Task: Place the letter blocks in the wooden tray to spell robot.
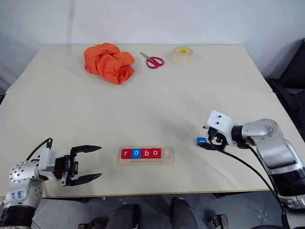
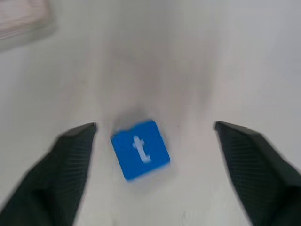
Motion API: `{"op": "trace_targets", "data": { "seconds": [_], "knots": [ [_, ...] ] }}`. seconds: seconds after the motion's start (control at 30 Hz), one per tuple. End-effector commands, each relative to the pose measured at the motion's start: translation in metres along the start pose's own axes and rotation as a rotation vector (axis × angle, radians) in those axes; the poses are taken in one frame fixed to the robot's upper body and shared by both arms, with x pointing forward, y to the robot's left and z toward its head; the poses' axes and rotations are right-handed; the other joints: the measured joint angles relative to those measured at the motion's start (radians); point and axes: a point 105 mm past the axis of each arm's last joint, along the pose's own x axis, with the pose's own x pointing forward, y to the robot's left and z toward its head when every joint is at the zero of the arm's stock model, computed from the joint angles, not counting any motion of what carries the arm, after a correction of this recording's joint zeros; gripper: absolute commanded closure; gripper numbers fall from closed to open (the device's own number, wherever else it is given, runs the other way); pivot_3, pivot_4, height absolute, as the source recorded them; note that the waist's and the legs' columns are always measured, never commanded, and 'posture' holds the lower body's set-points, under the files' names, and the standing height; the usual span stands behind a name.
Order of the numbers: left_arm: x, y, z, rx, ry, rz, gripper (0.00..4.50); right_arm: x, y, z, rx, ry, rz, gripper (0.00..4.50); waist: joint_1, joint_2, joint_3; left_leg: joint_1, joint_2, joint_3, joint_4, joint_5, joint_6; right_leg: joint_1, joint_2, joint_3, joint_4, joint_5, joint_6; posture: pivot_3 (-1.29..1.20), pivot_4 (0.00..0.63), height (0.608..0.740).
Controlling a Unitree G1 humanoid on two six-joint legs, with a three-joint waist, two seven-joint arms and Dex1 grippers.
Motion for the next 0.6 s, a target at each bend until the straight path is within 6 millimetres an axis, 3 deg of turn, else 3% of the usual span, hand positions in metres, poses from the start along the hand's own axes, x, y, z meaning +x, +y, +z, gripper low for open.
{"op": "trace_targets", "data": {
  "seconds": [0.03, 0.27, 0.6],
  "knots": [
    [0.002, -0.003, 0.002, 0.016, -0.01, 0.0, 0.0, -0.014, 0.007, 0.002, -0.001, -0.012, -0.036, 0.02, 0.001, 0.0, 0.0, 0.0, 0.0, 0.0, 0.0, 0.0, 0.0, 0.0, 0.0, 0.0, 0.0, 0.0, 0.0, 0.0, 0.15, 0.74],
    [0.012, 0.005, 0.002, 0.021, -0.028, -0.014, 0.0, -0.011, -0.002, -0.006, -0.061, 0.023, -0.034, 0.02, -0.004, 0.0, 0.0, 0.001, -0.001, 0.0, 0.001, 0.001, 0.001, 0.001, 0.0, 0.001, 0.0, 0.0, 0.001, 0.0, 0.15, 0.74],
    [0.009, 0.0, 0.003, 0.025, -0.025, -0.004, 0.0, -0.009, -0.016, -0.018, -0.031, 0.057, -0.083, 0.02, -0.001, 0.0, 0.0, 0.0, -0.001, 0.001, 0.0, 0.0, 0.001, 0.0, 0.001, 0.002, 0.0, 0.0, 0.001, 0.0, 0.15, 0.74]
  ]
}}
